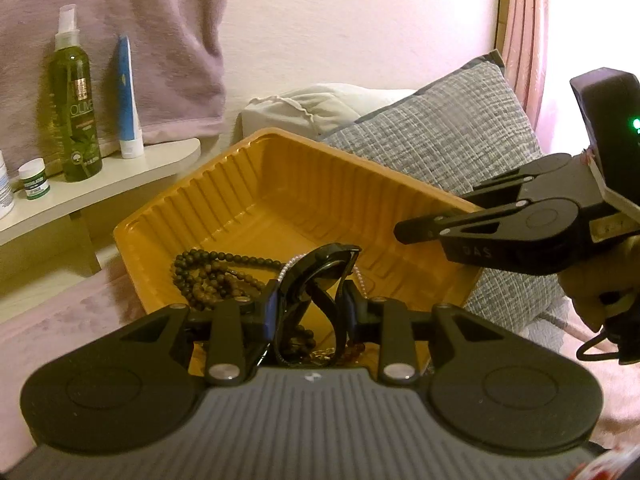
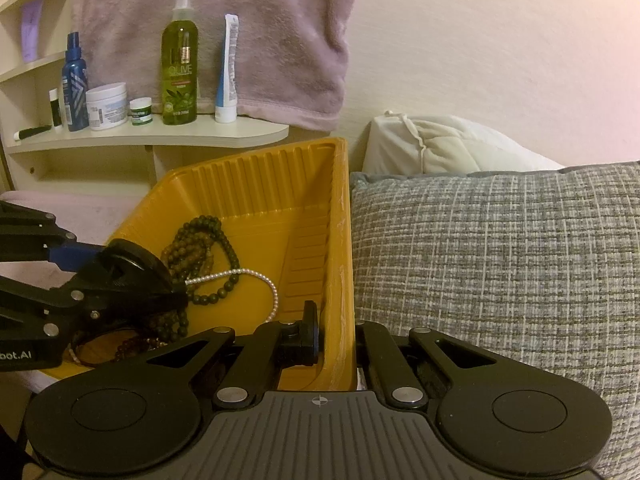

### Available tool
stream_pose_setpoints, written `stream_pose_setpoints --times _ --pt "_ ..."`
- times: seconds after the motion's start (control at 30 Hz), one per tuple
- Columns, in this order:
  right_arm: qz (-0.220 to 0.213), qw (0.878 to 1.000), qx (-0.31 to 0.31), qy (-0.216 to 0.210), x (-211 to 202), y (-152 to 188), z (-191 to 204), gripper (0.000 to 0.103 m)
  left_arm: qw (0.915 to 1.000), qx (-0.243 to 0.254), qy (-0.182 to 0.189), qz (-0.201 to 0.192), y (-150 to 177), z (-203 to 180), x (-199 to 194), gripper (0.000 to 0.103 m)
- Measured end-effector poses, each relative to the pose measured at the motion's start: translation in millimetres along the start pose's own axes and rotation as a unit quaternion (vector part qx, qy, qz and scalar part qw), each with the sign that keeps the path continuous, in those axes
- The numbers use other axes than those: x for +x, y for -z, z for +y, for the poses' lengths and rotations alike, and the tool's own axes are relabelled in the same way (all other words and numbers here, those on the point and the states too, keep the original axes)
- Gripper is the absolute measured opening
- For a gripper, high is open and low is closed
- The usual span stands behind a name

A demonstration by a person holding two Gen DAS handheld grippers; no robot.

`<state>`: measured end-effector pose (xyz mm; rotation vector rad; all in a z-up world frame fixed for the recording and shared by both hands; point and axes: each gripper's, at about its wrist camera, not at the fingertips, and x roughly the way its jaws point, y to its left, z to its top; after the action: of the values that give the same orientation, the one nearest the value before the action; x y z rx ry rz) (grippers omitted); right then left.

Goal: Organize jewelry
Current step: 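Carry the black watch into the orange tray and open the left tool, then lower the orange tray flat onto the towel with the right tool while the left tool withdraws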

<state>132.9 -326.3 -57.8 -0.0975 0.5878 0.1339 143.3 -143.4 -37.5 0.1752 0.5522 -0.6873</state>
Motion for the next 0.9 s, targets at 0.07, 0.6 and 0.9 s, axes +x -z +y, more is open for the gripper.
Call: stream_pose_setpoints --times 0.07,0.6,0.9 --pt "0.000 1.000 0.000 0.000 0 0 0 0.003 1.0000 0.003 0.000 0.001 1 -2 1 0.029" --pt "0.001 1.000 0.002 0.001 1 1 -1 0.003 0.9985 -0.024 -0.045 -0.021 4 24 -20 0.032" --pt "0.003 1.000 0.005 0.000 2 1 -2 0.003 0.9926 -0.061 -0.102 -0.024 16 56 -47 0.034"
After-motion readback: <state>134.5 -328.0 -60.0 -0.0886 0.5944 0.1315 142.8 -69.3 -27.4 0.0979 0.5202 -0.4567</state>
